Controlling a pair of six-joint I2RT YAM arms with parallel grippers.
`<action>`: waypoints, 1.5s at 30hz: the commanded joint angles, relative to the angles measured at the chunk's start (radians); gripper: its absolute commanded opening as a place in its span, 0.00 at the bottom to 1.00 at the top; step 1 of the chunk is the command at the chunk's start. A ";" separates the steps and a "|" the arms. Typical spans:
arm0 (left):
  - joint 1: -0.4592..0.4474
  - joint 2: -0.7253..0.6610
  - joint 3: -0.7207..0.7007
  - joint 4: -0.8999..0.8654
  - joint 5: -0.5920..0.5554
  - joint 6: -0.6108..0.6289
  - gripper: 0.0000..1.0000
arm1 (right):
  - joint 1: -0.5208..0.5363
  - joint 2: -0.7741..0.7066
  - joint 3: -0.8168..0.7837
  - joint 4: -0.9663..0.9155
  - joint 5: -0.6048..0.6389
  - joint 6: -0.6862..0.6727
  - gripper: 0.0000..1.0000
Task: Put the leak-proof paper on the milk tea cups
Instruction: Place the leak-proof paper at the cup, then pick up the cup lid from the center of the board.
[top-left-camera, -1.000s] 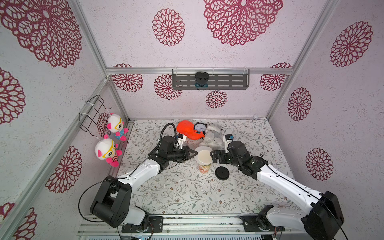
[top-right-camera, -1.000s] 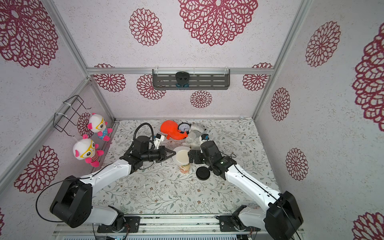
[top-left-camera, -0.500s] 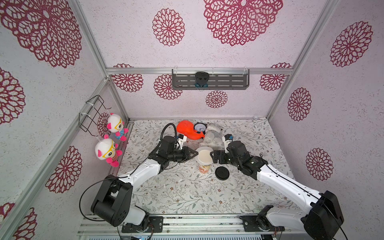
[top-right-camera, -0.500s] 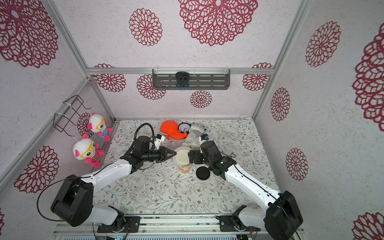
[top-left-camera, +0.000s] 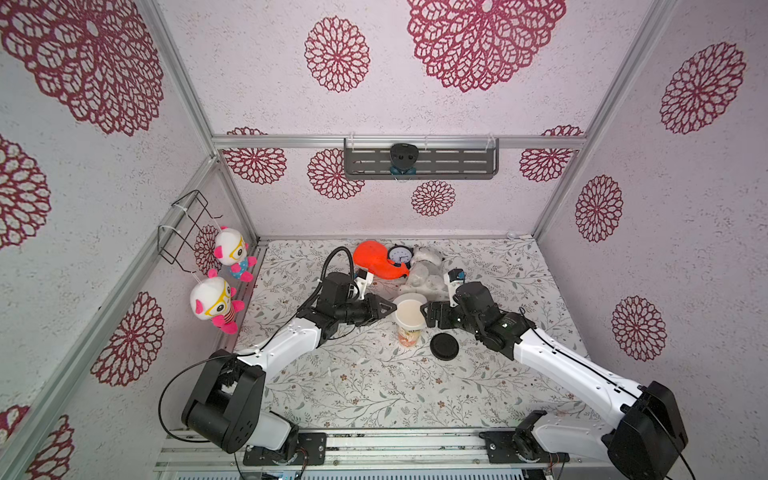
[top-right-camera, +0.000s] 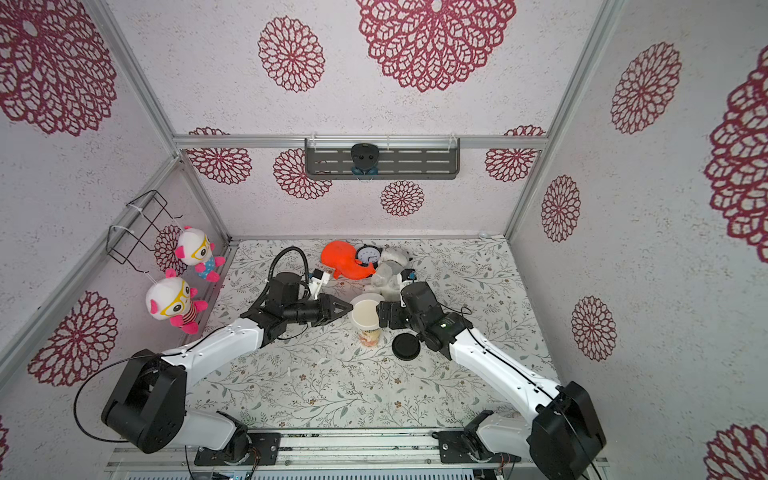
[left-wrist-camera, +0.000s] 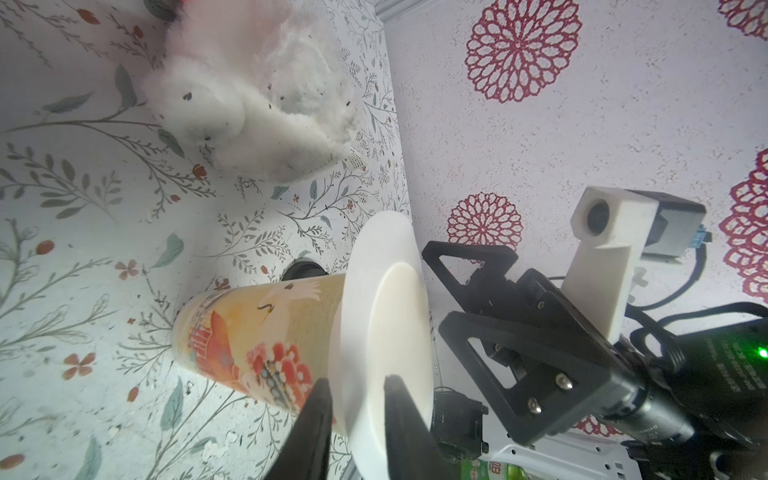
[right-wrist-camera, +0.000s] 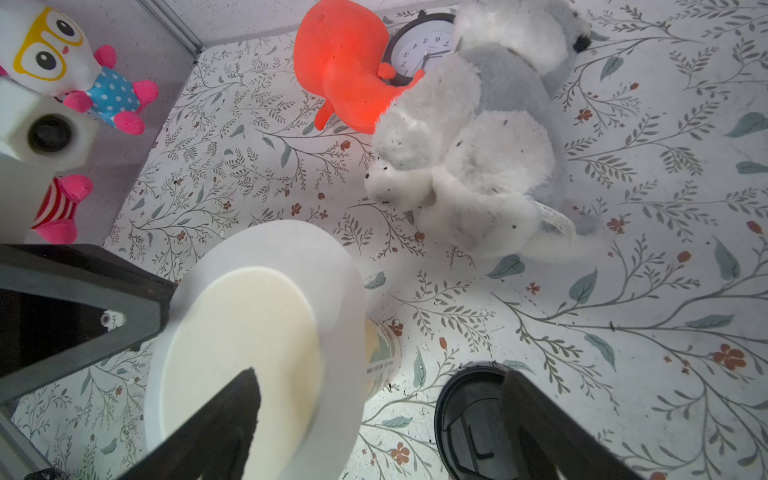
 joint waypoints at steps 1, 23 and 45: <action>-0.004 -0.015 0.025 -0.007 -0.006 0.013 0.28 | 0.003 -0.012 0.009 0.003 -0.014 -0.018 0.93; 0.049 -0.113 -0.003 -0.063 -0.018 0.039 0.48 | -0.001 -0.234 -0.071 -0.152 0.165 -0.007 0.95; 0.148 -0.389 -0.132 -0.169 -0.210 0.125 0.97 | -0.014 -0.061 -0.311 0.041 0.062 -0.093 0.90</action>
